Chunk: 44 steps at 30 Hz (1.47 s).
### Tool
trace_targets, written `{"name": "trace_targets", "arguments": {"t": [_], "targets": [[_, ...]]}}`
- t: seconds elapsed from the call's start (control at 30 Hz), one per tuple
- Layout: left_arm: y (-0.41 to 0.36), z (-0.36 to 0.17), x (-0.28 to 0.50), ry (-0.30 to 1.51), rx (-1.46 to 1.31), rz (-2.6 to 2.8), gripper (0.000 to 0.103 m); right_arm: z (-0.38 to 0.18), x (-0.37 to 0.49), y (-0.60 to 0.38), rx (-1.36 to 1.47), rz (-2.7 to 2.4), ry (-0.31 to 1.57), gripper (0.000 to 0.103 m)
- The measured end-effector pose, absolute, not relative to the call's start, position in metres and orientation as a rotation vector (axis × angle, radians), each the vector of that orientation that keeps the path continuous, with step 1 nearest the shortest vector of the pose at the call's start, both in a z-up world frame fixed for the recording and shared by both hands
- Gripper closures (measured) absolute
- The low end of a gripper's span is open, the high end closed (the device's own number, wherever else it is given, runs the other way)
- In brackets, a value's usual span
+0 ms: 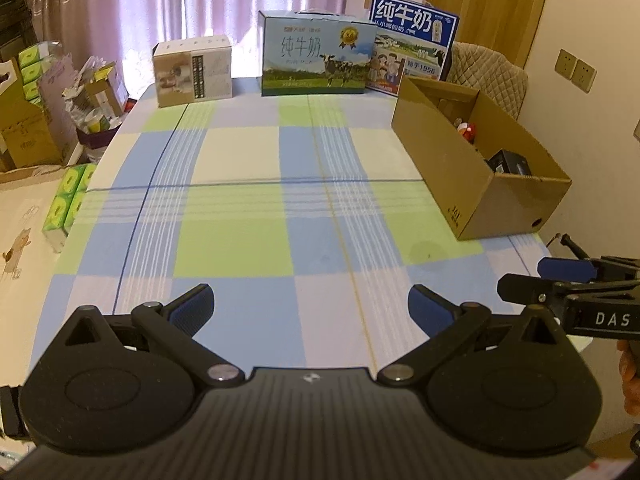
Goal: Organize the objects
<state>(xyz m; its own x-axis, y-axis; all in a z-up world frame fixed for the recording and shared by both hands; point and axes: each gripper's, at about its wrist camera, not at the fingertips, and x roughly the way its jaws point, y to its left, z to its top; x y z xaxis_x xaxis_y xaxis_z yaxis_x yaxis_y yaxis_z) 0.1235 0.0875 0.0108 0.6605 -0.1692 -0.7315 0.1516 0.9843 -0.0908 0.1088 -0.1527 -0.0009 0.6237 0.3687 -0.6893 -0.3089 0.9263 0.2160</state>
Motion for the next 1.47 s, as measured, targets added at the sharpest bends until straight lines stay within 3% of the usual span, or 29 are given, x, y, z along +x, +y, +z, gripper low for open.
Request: {"name": "trace_targets", "arguments": {"t": [1.47], "targets": [[0.112,-0.012,0.091,0.893,-0.040,-0.129,0.001,-0.024,0.082,-0.113,0.050,0.454,0.888,0.032]]}}
